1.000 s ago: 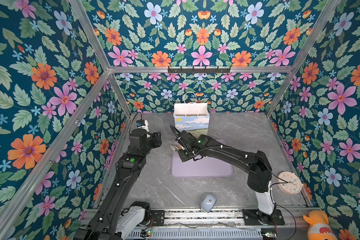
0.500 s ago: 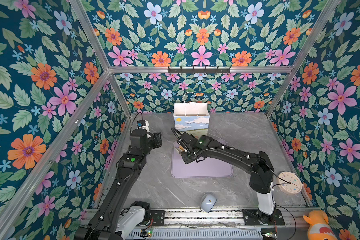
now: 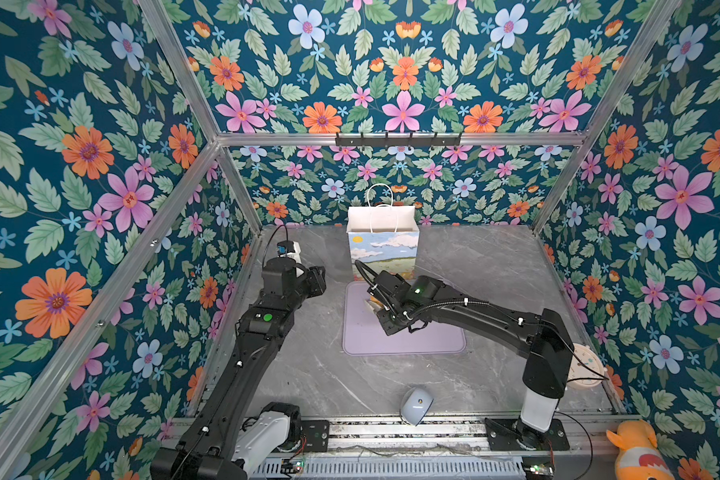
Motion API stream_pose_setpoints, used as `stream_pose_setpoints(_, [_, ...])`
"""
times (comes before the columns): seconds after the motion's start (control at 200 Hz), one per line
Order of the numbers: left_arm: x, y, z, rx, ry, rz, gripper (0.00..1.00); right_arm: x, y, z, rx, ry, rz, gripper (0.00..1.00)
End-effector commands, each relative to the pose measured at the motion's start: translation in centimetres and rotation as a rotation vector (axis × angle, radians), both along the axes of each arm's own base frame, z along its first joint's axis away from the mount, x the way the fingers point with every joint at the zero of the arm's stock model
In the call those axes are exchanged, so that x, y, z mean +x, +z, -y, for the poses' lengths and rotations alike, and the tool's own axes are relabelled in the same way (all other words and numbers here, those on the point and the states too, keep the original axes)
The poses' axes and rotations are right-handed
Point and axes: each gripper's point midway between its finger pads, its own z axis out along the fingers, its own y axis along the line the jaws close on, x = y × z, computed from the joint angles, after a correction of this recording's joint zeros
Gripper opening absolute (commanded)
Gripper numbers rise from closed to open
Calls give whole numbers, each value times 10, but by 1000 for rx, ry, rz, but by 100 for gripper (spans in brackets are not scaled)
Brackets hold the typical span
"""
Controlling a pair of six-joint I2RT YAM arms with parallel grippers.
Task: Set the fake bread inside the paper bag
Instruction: 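Lower the open tongs around the sesame bun with right gripper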
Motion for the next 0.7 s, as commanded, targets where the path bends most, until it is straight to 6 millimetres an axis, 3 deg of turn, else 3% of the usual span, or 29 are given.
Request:
stream_pose_setpoints(0.0, [2,9,3,-18,-13,30,52,2,5,14,-26,-46,39,29])
stream_pose_setpoints(0.4, [1,13,4,-32,-16,37,52,-7,15,43,-71,-68,50,29])
stream_pose_setpoints(0.695, [-2,14,2,-22,-9,37,52,-16,28,44,-30,-67,34,30])
